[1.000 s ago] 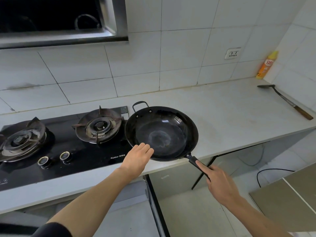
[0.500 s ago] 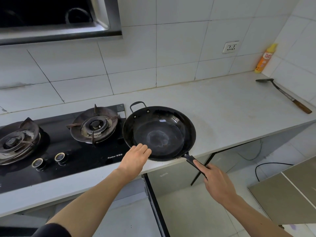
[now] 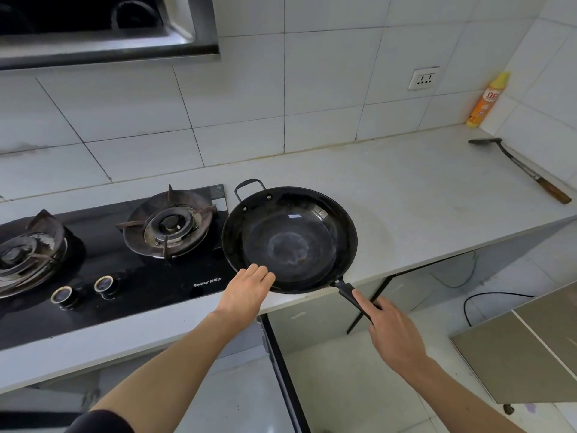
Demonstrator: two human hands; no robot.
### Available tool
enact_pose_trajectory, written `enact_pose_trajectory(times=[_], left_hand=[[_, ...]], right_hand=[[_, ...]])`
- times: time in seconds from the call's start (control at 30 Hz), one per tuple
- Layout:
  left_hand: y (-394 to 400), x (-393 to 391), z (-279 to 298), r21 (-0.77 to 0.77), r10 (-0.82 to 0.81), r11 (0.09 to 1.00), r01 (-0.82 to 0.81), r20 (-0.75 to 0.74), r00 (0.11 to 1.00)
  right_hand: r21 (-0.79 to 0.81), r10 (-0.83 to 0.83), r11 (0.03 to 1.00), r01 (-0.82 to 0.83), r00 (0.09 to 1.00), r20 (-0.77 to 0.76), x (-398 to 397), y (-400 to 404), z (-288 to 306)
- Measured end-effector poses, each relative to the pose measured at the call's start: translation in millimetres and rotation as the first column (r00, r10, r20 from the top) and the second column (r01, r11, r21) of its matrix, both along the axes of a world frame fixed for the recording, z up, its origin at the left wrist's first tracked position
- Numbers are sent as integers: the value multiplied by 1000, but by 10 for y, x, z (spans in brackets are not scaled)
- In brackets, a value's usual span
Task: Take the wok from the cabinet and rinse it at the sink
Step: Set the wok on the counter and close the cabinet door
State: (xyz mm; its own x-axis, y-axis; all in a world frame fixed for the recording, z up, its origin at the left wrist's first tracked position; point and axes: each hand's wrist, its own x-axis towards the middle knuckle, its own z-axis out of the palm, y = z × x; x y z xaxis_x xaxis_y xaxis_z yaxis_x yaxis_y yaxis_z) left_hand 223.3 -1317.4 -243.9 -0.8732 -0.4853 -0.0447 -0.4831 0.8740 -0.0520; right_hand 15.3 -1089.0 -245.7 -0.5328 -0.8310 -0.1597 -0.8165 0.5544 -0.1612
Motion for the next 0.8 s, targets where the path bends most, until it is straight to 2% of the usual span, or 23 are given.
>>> enact_pose_trajectory(times=[0.43, 0.8], left_hand=[[41, 52, -110, 28, 41, 999, -43, 65, 997], [103, 156, -113, 28, 27, 999, -26, -18, 999]], right_hand=[[-45, -18, 999, 19, 1000, 19, 77, 88, -59], [-50, -28, 998, 28, 1000, -12, 135, 88, -9]])
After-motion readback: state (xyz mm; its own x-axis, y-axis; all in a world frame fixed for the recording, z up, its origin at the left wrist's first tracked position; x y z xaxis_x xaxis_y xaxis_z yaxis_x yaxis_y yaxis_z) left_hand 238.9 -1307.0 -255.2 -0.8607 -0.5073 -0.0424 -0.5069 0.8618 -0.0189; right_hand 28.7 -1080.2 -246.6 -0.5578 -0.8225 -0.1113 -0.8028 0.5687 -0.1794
